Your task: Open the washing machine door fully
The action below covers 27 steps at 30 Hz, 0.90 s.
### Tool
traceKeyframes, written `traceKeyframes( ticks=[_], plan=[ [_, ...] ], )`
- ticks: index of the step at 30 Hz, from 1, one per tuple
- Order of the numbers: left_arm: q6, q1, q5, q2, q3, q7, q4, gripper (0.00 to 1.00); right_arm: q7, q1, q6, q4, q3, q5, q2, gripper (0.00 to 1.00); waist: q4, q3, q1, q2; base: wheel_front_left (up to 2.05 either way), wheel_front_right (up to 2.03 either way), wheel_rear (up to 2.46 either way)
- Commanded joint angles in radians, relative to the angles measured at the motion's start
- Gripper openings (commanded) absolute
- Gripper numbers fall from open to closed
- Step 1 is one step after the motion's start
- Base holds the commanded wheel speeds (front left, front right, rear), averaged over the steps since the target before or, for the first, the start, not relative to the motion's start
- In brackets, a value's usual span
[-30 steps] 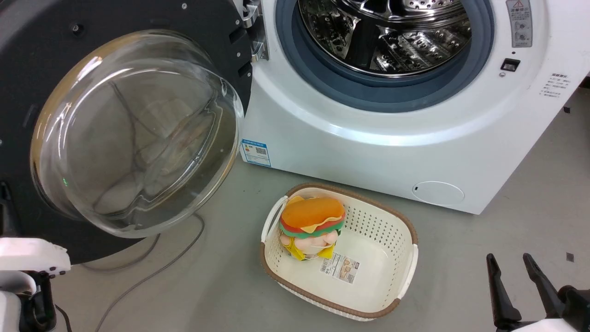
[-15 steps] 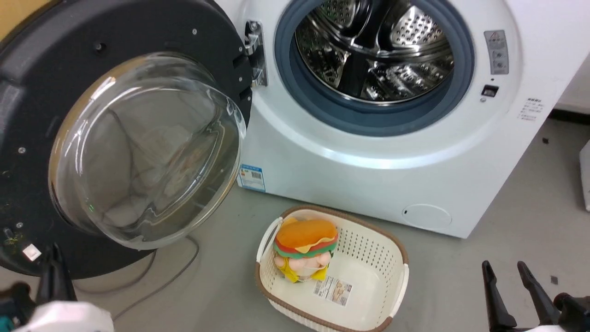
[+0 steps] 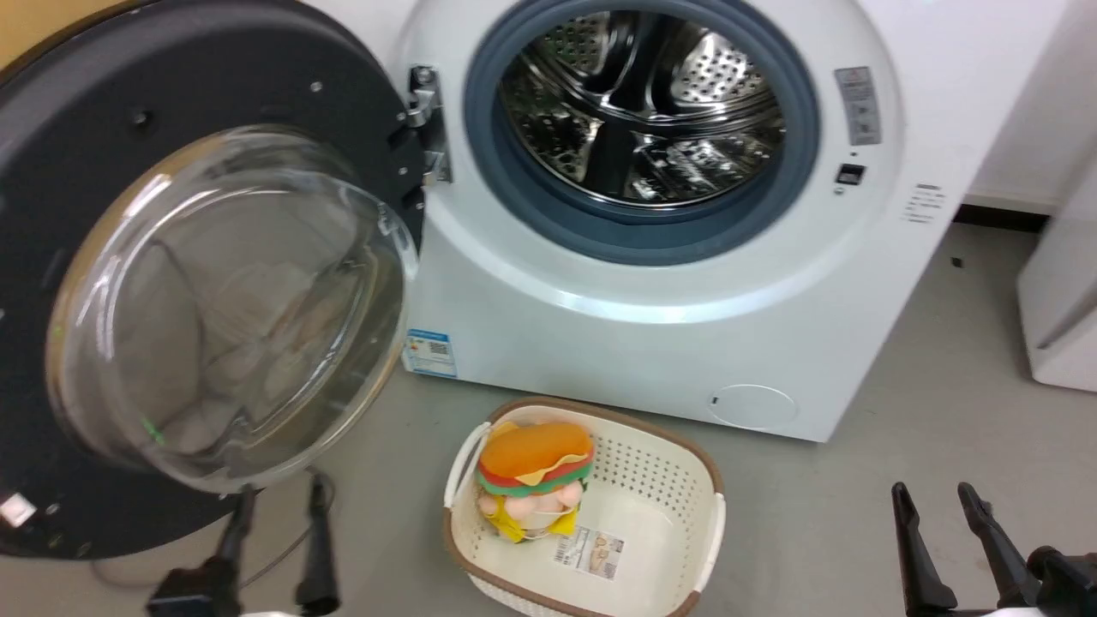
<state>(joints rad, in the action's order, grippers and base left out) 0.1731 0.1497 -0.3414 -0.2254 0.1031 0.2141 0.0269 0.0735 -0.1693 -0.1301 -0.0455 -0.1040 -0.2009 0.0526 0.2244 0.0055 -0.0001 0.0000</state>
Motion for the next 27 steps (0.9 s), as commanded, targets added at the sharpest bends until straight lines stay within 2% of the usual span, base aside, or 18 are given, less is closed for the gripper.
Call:
traceKeyframes(
  ticks=[1, 8, 14, 27],
  plan=[
    [-0.013, -0.030, 0.017, 0.011, 0.033, -0.003, -0.007, 1.00, 0.003, 0.001, -0.001, -0.013, 0.001, 0.008, -0.002, 1.00, -0.034, -0.003, 0.0001, 0.0000, 0.00, 0.00, 0.00],
    [-0.056, -0.129, 0.055, 0.029, 0.120, -0.001, -0.104, 1.00, -0.014, 0.004, -0.001, -0.041, 0.015, 0.035, -0.002, 1.00, -0.128, -0.002, 0.0001, 0.0000, 0.00, 0.00, 0.00],
    [-0.051, -0.162, 0.087, 0.023, 0.142, 0.010, -0.167, 1.00, -0.020, -0.006, -0.001, -0.051, 0.020, 0.034, -0.002, 1.00, -0.187, -0.002, 0.0001, 0.0000, 0.00, 0.00, 0.00],
    [-0.026, -0.140, 0.090, 0.028, 0.144, 0.026, -0.197, 1.00, -0.012, 0.004, -0.001, -0.047, 0.032, 0.036, -0.002, 1.00, -0.190, -0.008, 0.0001, 0.0000, 0.00, 0.00, 0.00]
  ],
)
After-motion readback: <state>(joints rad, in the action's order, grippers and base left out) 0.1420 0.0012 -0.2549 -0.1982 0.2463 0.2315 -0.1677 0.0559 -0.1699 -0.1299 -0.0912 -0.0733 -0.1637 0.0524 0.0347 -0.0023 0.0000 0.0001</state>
